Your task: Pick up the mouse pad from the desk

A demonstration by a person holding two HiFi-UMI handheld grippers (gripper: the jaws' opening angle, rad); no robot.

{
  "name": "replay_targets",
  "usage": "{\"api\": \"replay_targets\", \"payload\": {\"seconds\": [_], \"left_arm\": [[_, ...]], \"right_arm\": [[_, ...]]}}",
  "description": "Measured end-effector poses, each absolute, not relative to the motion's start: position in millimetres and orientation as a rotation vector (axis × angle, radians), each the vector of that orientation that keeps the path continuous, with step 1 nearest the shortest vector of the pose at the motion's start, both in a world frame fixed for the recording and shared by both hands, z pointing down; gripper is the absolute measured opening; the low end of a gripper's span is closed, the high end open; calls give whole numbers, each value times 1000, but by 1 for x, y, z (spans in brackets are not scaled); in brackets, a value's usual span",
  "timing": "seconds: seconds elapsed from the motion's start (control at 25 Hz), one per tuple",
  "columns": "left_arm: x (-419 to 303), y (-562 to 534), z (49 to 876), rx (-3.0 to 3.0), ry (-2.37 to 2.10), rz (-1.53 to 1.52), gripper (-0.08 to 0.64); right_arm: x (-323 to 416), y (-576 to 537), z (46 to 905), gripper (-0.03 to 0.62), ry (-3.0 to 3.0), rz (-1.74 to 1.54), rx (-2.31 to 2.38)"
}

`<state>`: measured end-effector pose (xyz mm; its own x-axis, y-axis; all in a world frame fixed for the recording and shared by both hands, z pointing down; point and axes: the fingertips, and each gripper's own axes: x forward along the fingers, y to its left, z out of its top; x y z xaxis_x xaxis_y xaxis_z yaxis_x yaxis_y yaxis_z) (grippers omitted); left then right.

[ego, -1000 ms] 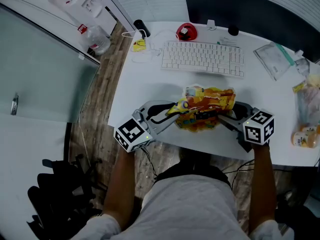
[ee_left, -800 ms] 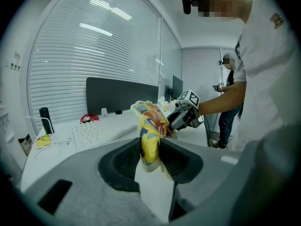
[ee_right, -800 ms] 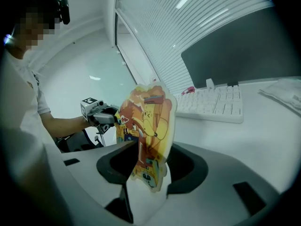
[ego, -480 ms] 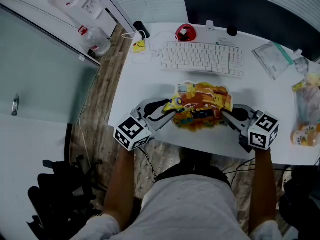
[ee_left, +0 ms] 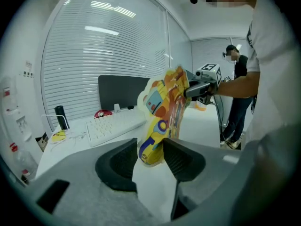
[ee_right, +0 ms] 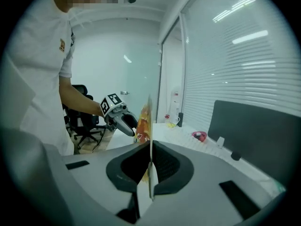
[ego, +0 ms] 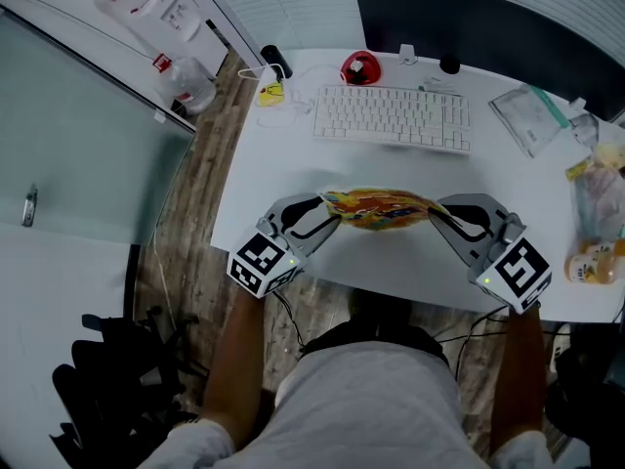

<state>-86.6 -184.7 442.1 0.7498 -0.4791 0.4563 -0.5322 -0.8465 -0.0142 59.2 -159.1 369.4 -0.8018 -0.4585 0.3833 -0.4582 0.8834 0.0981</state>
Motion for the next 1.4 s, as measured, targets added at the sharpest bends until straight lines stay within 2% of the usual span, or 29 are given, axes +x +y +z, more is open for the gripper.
{"api": "replay_targets", "payload": {"seconds": [0.2,0.4,0.48,1.04,1.08,1.12,1.24,1.4], "left_arm": [[-85,-181,445,2864,-826,759,188],[-83,-179,442,2912,-841,855,292],[-85,-181,441,2910,-876,880,307],[-77,-178,410,2981,-847,677,331],[-76,-176,407,2988,-828,654,327],[-75,-174,405,2994,-816,638,294],[-74,-169,396,3004,-809,567,127],[-76,-165,382,3003,-809,447,48]], "right_arm": [[60,-159,349,18,-2603,-121,651],[63,-157,333,18,-2604,-153,647],[63,-154,328,18,-2606,-159,644],[58,-128,305,18,-2650,-164,528],[58,-127,304,18,-2653,-162,526],[57,-126,304,18,-2657,-159,530],[58,-127,303,18,-2670,-139,570],[61,-134,301,18,-2711,-95,666]]}}
